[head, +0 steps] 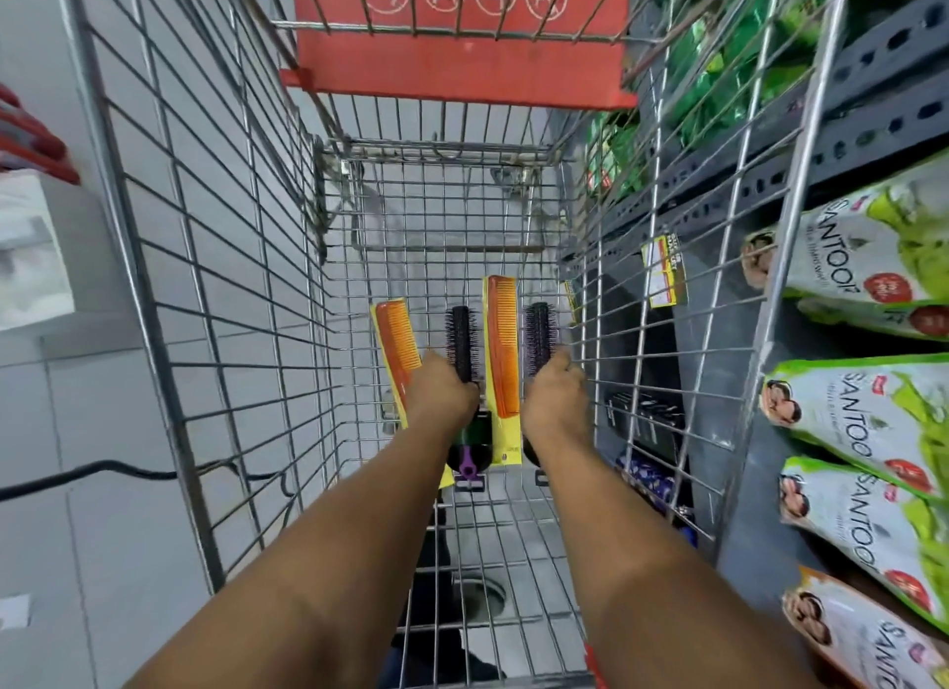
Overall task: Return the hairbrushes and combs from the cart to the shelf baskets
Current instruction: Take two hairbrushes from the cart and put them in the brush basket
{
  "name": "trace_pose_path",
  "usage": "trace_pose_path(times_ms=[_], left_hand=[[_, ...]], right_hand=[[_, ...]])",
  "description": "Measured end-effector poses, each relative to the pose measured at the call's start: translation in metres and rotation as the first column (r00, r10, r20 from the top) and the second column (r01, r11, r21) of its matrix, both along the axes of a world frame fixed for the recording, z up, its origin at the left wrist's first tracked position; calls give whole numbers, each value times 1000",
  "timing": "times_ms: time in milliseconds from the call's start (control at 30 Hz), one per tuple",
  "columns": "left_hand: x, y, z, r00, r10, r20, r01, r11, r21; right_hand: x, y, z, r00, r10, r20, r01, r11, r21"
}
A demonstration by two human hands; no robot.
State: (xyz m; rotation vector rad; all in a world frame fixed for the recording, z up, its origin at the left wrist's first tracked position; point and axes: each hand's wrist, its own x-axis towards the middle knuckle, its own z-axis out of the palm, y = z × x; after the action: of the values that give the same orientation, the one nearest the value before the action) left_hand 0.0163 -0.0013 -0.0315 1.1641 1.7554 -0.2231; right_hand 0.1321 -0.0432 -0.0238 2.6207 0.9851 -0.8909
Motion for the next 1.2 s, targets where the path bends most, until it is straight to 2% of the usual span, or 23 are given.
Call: trace_pose_path(times_ms=[200, 300, 433, 667, 800, 1000, 1200], left_hand=[[-10, 1, 27, 992, 118, 47, -119, 993, 19], [-18, 1, 44, 989, 133, 63, -138, 986, 88], [-26, 3, 81, 982, 142, 125, -166, 965, 202], [-34, 7, 170, 980, -4, 200, -73, 924, 375], [-33, 7, 234, 972, -76, 222, -33, 892, 451], [-7, -13, 320, 928, -203, 312, 12, 854, 520], [58, -52, 387, 806, -443, 392, 162, 802, 574]], right_hand=[[-7, -5, 19, 1000, 14, 21, -15, 999, 34], [-9, -4, 36, 999, -5, 40, 1, 995, 96], [-11, -2, 72, 1000, -20, -10, 22, 977, 214], [-7, -13, 174, 993, 5, -114, 42, 912, 407], [0, -35, 235, 982, -11, -191, 123, 802, 584], [12, -78, 301, 969, -89, -230, 234, 634, 738], [45, -148, 367, 938, -202, -283, 344, 431, 834]])
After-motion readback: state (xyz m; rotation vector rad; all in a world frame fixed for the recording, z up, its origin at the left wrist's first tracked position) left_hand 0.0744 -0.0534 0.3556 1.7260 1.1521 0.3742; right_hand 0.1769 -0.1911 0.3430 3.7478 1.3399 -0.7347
